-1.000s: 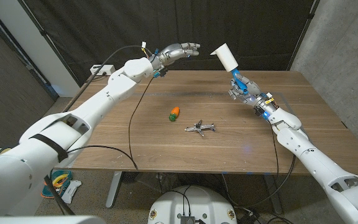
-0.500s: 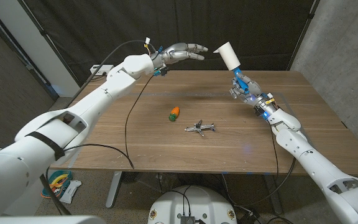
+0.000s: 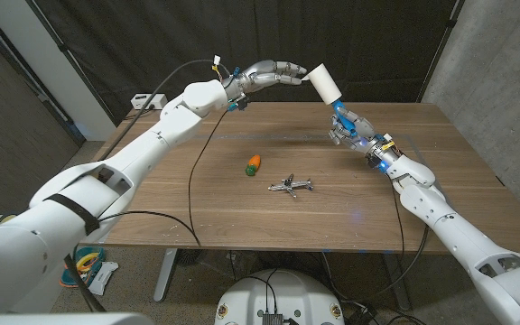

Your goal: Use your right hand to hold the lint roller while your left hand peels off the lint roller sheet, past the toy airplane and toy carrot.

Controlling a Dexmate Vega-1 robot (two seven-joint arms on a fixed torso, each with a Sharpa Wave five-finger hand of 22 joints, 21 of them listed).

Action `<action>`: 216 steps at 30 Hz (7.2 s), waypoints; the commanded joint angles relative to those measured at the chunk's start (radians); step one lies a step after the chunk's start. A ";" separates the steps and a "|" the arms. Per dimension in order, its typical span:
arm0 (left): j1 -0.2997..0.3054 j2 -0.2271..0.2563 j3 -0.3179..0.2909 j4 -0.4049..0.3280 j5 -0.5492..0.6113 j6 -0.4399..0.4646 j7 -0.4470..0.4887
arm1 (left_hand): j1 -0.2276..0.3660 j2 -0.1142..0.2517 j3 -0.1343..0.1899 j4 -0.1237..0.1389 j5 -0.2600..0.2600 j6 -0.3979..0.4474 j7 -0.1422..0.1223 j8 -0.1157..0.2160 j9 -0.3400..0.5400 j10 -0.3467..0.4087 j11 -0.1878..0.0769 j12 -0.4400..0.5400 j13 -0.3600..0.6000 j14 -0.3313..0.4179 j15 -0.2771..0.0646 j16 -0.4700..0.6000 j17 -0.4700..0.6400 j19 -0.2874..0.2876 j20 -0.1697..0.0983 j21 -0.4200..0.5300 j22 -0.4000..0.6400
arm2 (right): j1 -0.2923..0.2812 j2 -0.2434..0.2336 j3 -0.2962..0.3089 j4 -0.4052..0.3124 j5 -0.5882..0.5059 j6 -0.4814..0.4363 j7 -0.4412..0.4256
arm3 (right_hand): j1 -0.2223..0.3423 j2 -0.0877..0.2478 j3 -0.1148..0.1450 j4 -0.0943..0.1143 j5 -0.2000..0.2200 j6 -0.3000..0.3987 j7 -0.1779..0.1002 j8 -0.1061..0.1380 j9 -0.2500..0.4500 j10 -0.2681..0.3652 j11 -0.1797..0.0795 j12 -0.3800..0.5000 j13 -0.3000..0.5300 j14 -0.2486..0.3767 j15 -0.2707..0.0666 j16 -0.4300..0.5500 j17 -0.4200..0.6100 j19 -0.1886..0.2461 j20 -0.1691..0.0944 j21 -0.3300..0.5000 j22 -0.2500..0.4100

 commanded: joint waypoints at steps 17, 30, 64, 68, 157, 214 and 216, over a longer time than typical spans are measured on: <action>-0.062 -0.044 0.034 0.078 0.056 -0.005 0.015 | 0.130 0.133 -0.006 -0.001 -0.070 0.180 0.047 0.011 -0.001 0.091 -0.016 0.028 0.018 0.051 -0.021 0.037 0.013 0.057 0.000 0.019 -0.005 | 0.055 0.032 -0.016 0.074 -0.006 0.032 0.051 | -0.023 0.038 0.246 0.175 -0.005 0.148 0.067 0.014 -0.012 0.035 0.005 0.180 0.002 0.001 -0.010 0.006 0.001 0.005 -0.022 0.011 0.001; -0.087 -0.071 0.026 0.182 -0.002 -0.098 -0.071 | 0.108 0.098 -0.058 0.000 -0.065 0.120 -0.011 -0.043 -0.003 0.055 -0.011 0.007 0.025 0.026 -0.011 0.022 0.009 0.052 -0.001 0.014 -0.005 | 0.074 0.053 -0.010 0.115 0.000 0.031 0.053 | -0.031 0.038 0.250 0.174 -0.005 0.148 0.065 0.019 -0.024 0.036 0.007 0.180 0.002 0.002 -0.010 0.006 0.001 0.005 -0.024 0.012 0.001; -0.092 -0.049 0.033 0.129 0.033 -0.036 -0.026 | 0.119 0.078 -0.112 -0.008 -0.039 0.044 0.020 -0.087 -0.002 0.059 -0.004 -0.017 0.040 0.053 0.000 0.010 0.012 0.082 0.001 0.041 0.007 | 0.055 0.061 0.005 0.105 0.006 0.046 0.053 | -0.050 0.039 0.258 0.170 -0.006 0.141 0.062 0.037 -0.039 0.037 0.003 0.181 0.002 0.003 -0.010 0.006 0.001 0.003 -0.026 0.016 0.001; -0.096 -0.068 0.024 0.172 0.001 -0.068 -0.050 | 0.117 0.065 -0.122 -0.006 -0.032 0.038 0.023 -0.083 -0.002 0.049 0.000 -0.021 0.041 0.044 0.004 0.006 0.013 0.075 0.001 0.038 0.008 | 0.062 0.066 0.005 0.120 0.006 0.052 0.056 | -0.051 0.039 0.259 0.170 -0.006 0.143 0.060 0.038 -0.043 0.037 0.002 0.181 0.002 0.003 -0.010 0.006 0.001 0.004 -0.026 0.017 0.001; -0.363 -0.302 0.100 0.741 0.010 -0.278 -0.178 | 0.235 0.239 -0.083 -0.033 -0.087 0.203 -0.029 -0.041 -0.001 0.142 -0.012 -0.020 0.074 0.093 -0.017 0.015 0.020 0.073 0.002 0.076 0.025 | 0.132 0.148 0.021 0.279 0.003 0.132 0.132 | -0.088 0.041 0.276 0.161 -0.007 0.125 0.055 0.075 -0.085 0.037 -0.001 0.181 0.002 0.003 -0.010 0.006 0.001 -0.001 -0.032 0.025 0.001; -0.061 -0.016 0.048 -0.053 0.160 0.063 0.125 | 0.413 0.276 0.052 -0.045 -0.051 0.608 0.281 0.126 0.187 0.451 -0.115 0.112 0.163 0.232 -0.187 0.101 0.053 0.162 -0.070 0.236 0.079 | 0.071 0.186 0.084 0.241 0.078 0.183 0.159 | -0.102 0.043 0.285 0.153 -0.008 0.117 0.057 0.096 -0.110 0.039 -0.001 0.181 0.002 0.004 -0.010 0.007 0.001 -0.004 -0.031 0.031 0.001; -0.052 -0.005 0.044 -0.072 0.160 0.073 0.126 | 0.413 0.273 0.054 -0.045 -0.046 0.615 0.284 0.130 0.192 0.450 -0.117 0.113 0.165 0.232 -0.187 0.096 0.050 0.162 -0.073 0.239 0.079 | 0.068 0.186 0.086 0.241 0.079 0.189 0.160 | -0.102 0.043 0.286 0.153 -0.008 0.117 0.058 0.097 -0.110 0.039 0.001 0.181 0.002 0.004 -0.010 0.007 0.001 -0.004 -0.031 0.031 0.001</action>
